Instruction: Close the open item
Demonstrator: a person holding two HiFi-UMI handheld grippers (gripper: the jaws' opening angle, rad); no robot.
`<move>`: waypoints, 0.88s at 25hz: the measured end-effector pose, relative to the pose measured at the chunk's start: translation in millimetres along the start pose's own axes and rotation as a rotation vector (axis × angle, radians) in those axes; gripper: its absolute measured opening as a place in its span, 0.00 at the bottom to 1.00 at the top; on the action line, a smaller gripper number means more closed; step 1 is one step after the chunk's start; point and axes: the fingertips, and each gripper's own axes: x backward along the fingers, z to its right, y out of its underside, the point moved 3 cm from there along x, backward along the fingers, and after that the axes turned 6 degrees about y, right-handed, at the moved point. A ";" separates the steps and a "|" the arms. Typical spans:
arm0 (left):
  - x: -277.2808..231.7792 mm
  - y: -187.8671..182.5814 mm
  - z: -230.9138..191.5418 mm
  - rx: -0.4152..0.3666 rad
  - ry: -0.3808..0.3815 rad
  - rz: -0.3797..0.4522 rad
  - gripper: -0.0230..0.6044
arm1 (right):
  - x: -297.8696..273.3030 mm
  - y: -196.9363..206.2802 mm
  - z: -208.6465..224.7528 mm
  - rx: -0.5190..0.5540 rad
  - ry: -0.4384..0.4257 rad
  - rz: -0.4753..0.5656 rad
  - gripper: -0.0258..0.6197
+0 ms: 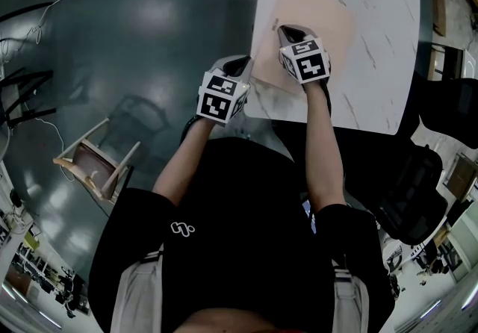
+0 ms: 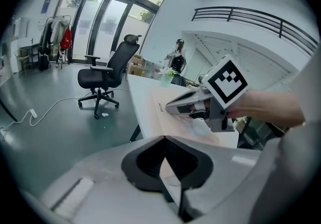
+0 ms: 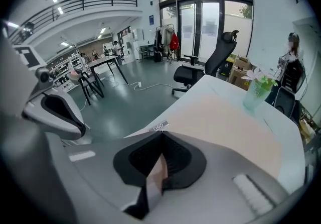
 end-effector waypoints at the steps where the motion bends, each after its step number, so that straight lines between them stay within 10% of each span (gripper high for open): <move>1: -0.1 -0.8 0.0 -0.002 0.001 -0.001 0.04 | -0.4 -0.6 0.0 -0.004 -0.004 -0.010 0.03; 9: 7.0 -23.3 13.0 -0.035 0.012 0.034 0.04 | 15.1 -1.5 3.9 -0.082 0.018 0.070 0.04; 22: 4.6 -116.5 68.2 -0.188 0.065 0.227 0.04 | 167.2 -7.8 48.9 -0.335 0.223 0.586 0.04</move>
